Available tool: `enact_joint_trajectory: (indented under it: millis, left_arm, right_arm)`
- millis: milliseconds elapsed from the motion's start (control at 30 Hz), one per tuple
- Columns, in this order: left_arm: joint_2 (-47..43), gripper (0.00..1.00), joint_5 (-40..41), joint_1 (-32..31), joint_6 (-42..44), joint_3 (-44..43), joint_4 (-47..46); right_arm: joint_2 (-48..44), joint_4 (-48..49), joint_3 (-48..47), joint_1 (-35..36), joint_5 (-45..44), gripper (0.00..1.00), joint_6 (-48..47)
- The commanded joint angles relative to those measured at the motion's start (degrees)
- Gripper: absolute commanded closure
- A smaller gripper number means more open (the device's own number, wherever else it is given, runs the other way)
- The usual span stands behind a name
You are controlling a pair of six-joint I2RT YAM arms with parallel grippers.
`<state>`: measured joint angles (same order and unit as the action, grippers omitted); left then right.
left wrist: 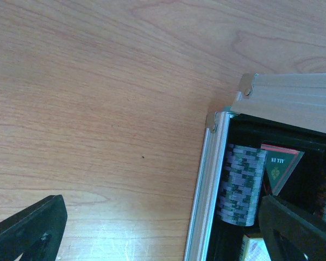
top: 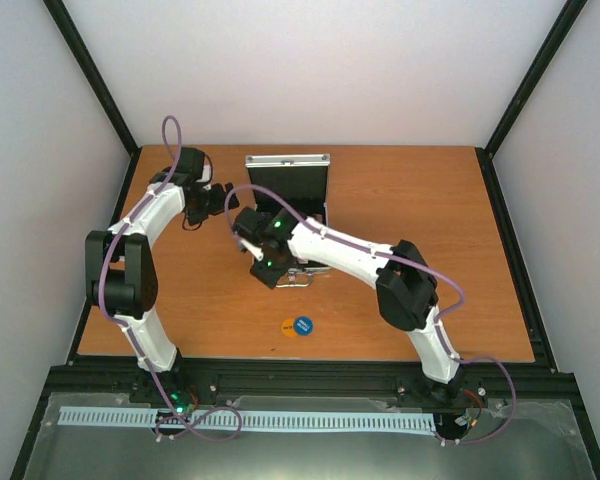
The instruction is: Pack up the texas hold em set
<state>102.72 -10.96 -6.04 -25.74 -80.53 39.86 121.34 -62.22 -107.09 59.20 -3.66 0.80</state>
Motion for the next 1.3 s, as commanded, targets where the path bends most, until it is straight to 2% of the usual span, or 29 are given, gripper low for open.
enact_joint_trajectory:
  millis: [0, 133, 333, 467, 800, 1267]
  left_arm:
    - [-1.2, 0.0, -0.1, 0.2, 0.2, 0.1, -1.0]
    - [-0.9, 0.0, -0.3, 0.2, 0.1, 0.0, -1.0]
    - [0.3, 0.0, -0.4, 0.2, 0.4, -0.5, -0.7]
    - [0.9, 0.0, -0.4, 0.2, 0.8, -0.9, -0.2]
    - [2.7, 0.0, -0.7, 0.2, 1.9, -0.9, 0.3]
    - [4.6, 0.0, -1.3, 0.2, 2.7, -1.1, 0.3]
  right_arm:
    - [0.4, -1.2, -4.4, -5.8, 0.8, 0.54, -0.8]
    - [4.1, -1.2, -9.9, -10.9, 1.9, 0.54, -0.5]
    - [11.0, 0.0, -19.7, -12.9, 0.8, 0.54, -0.8]
    - [12.9, 2.0, -19.9, -13.6, -2.0, 0.54, -0.7]
    - [15.8, 7.5, -19.3, -17.7, -2.5, 0.54, 1.1]
    - [19.9, 9.8, -19.4, -19.0, -5.9, 0.57, 4.4]
